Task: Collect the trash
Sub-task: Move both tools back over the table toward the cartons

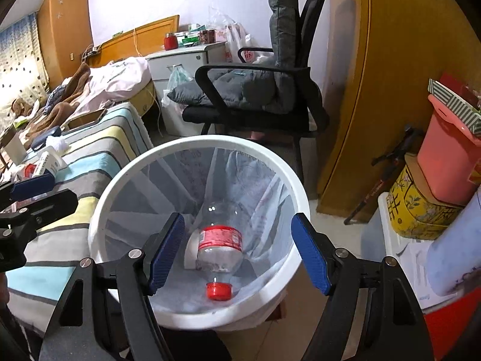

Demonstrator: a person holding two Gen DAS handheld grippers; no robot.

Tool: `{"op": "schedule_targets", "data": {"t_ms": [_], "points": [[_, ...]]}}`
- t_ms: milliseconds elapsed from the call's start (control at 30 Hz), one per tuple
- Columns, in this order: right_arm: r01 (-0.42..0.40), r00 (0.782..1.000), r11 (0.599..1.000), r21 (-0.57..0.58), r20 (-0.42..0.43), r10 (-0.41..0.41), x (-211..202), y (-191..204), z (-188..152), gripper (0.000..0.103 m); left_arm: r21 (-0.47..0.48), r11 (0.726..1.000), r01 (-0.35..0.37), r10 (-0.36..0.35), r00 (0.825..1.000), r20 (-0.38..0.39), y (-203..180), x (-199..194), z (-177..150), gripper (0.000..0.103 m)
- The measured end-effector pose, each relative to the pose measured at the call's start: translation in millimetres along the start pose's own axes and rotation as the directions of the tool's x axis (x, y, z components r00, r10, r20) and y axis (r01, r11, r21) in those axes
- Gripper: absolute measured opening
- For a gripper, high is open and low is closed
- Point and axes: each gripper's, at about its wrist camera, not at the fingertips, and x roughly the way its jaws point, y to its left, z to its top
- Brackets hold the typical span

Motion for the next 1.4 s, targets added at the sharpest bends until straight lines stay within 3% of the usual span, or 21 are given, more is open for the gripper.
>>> {"op": "schedule_targets", "data": {"t_ms": [433, 800, 1100, 1300, 1400], "points": [[-0.055, 0.996, 0.998, -0.021, 0.068, 0.056, -21, 33, -1, 0.075, -0.071, 0.993, -0.090, 0.096, 0.993, 0.072, 37, -44, -20, 0.077], [-0.148, 0.985, 0.984, -0.101, 0.075, 0.156, -22, 82, -3, 0.075, -0.202, 0.958, -0.205, 0.232, 0.965, 0.120, 101, -87, -48, 0.083], [-0.234, 0.966, 0.957, -0.169, 0.071, 0.249, -18, 123, -2, 0.075, -0.277, 0.924, -0.263, 0.299, 0.949, 0.096, 149, -107, -74, 0.087], [-0.293, 0.950, 0.930, -0.224, 0.041, 0.310, -13, 152, -4, 0.075, -0.324, 0.905, -0.277, 0.312, 0.948, 0.061, 177, -115, -88, 0.087], [-0.316, 0.943, 0.918, -0.239, 0.023, 0.331, -11, 164, -5, 0.075, -0.341, 0.888, -0.308, 0.344, 0.938, 0.049, 190, -117, -93, 0.087]]}}
